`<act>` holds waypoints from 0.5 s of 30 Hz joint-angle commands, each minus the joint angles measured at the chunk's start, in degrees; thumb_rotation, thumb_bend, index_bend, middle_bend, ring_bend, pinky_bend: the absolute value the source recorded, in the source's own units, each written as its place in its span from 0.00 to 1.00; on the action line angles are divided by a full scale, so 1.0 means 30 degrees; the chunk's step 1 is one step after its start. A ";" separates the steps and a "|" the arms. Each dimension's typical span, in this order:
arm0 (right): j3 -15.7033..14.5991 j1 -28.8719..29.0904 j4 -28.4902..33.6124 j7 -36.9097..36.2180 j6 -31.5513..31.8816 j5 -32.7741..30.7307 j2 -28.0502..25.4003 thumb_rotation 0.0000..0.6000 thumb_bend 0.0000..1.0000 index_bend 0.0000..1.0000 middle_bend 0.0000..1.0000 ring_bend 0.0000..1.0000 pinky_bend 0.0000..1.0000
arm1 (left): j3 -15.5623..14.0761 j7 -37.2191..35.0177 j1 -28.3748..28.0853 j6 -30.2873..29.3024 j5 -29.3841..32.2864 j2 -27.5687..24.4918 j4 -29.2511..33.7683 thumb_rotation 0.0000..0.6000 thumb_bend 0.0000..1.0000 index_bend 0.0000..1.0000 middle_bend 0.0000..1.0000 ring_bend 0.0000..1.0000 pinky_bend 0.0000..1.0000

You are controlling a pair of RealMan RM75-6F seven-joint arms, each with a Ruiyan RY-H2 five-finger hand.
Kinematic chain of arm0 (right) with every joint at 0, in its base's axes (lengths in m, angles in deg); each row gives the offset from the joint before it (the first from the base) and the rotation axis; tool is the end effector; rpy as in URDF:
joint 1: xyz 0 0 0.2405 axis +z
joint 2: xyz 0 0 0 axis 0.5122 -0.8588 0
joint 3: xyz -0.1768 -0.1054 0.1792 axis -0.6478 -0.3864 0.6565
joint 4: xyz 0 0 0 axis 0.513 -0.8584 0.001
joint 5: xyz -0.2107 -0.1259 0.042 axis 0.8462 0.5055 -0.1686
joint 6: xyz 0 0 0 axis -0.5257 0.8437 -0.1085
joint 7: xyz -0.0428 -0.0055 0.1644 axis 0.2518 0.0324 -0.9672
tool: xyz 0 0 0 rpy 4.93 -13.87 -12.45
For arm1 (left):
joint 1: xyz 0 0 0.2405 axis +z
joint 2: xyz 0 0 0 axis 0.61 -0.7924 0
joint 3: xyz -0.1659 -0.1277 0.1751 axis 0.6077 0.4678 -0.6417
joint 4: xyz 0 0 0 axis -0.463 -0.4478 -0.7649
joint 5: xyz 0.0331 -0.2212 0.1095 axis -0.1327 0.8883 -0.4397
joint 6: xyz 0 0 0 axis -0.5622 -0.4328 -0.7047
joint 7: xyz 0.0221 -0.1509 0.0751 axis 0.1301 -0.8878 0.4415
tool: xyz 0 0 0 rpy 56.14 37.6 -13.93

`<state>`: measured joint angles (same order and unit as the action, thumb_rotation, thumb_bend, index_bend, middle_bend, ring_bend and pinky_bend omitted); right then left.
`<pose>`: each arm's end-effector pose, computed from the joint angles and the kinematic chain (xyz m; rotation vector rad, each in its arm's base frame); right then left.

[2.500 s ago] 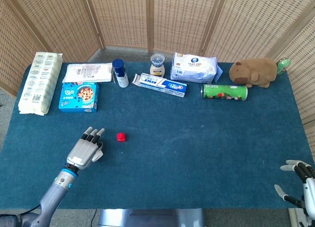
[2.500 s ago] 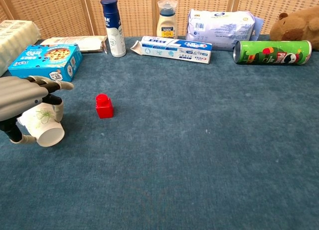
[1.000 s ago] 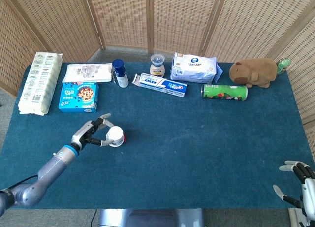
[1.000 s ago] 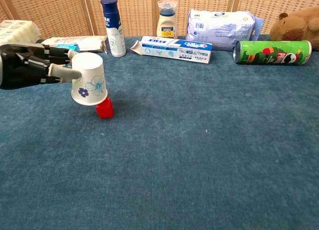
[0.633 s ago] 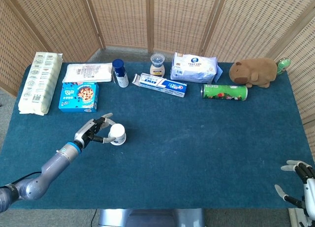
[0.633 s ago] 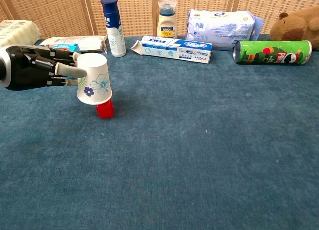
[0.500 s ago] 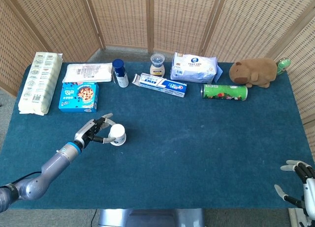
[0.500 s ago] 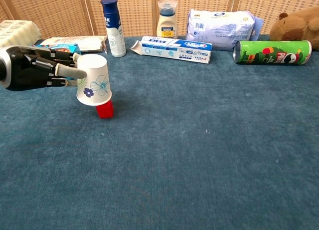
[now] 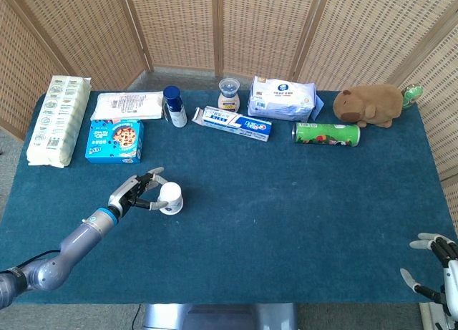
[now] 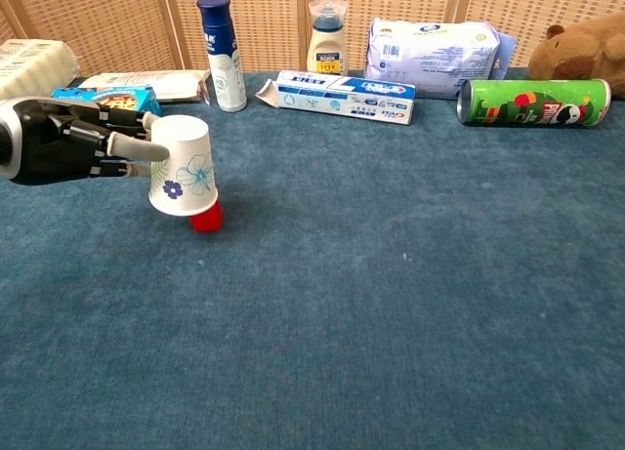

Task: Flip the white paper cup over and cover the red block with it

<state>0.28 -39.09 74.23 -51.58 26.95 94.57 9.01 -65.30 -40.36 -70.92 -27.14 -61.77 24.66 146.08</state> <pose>-0.3244 -0.1255 0.1597 1.1235 -1.1080 1.0022 -0.1998 0.3714 -0.0262 -1.0330 -2.4066 -1.1510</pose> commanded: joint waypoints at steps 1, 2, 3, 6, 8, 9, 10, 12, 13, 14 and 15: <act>-0.0020 0.0014 0.0060 -0.0204 -0.0022 0.0068 -0.0007 1.00 0.26 0.38 0.30 0.23 0.29 | 0.0007 0.0046 0.0083 0.0126 -0.0189 -0.0138 0.0139 0.92 0.18 0.31 0.02 0.00 0.05; -0.0024 0.0014 0.0092 -0.0322 -0.0016 0.0093 -0.0014 1.00 0.26 0.38 0.30 0.23 0.29 | 0.0008 0.0053 0.0096 0.0145 -0.0223 -0.0159 0.0161 0.92 0.18 0.29 0.01 0.00 0.05; -0.0001 0.0005 0.0110 -0.0519 0.0047 0.0134 -0.0023 1.00 0.26 0.38 0.30 0.23 0.29 | 0.0009 0.0046 0.0131 0.0169 -0.0249 -0.0196 0.0185 0.92 0.18 0.28 0.01 0.00 0.05; 0.0004 -0.0038 0.0046 -0.0619 0.0153 0.0190 -0.0056 1.00 0.26 0.38 0.30 0.23 0.29 | -0.0034 0.0182 0.0174 0.0066 -0.0274 -0.0213 0.0085 0.92 0.18 0.28 0.00 0.00 0.05; -0.0005 -0.0061 0.0049 -0.0642 0.0182 0.0200 -0.0082 1.00 0.26 0.38 0.30 0.23 0.29 | -0.0052 0.0268 0.0213 -0.0087 -0.0289 -0.0172 0.0051 0.92 0.18 0.28 0.00 0.00 0.05; -0.0003 -0.0073 0.0049 -0.0635 0.0208 0.0208 -0.0084 1.00 0.26 0.38 0.30 0.23 0.29 | -0.0035 0.0264 0.0252 -0.0172 -0.0251 -0.0167 0.0059 0.92 0.18 0.27 0.00 0.00 0.05; -0.0002 -0.0075 0.0052 -0.0626 0.0218 0.0218 -0.0083 1.00 0.26 0.38 0.30 0.23 0.29 | 0.0012 0.0224 0.0291 -0.0226 -0.0250 -0.0184 0.0102 0.92 0.18 0.26 0.00 0.00 0.05; 0.0008 -0.0063 0.0060 -0.0612 0.0222 0.0245 -0.0077 1.00 0.26 0.38 0.30 0.23 0.29 | 0.0208 0.0057 0.0467 -0.0444 -0.0361 -0.0299 0.0372 0.92 0.18 0.23 0.00 0.00 0.05; 0.0017 -0.0053 0.0068 -0.0612 0.0223 0.0263 -0.0069 1.00 0.26 0.38 0.30 0.23 0.29 | 0.0295 -0.0003 0.0555 -0.0527 -0.0508 -0.0386 0.0553 0.92 0.18 0.21 0.00 0.00 0.05; 0.0019 -0.0032 0.0080 -0.0616 0.0201 0.0286 -0.0060 1.00 0.26 0.38 0.30 0.23 0.29 | 0.0397 -0.0039 0.0689 -0.0651 -0.0799 -0.0563 0.0850 0.92 0.18 0.20 0.00 0.00 0.05; 0.0019 -0.0016 0.0085 -0.0606 0.0176 0.0292 -0.0061 1.00 0.26 0.38 0.30 0.23 0.29 | 0.0440 -0.0036 0.0801 -0.0758 -0.1034 -0.0718 0.1097 0.92 0.18 0.18 0.00 0.00 0.05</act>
<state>0.33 -39.17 74.47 -53.41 27.51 95.43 8.82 -64.43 -40.26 -69.12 -28.82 -63.83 23.22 148.30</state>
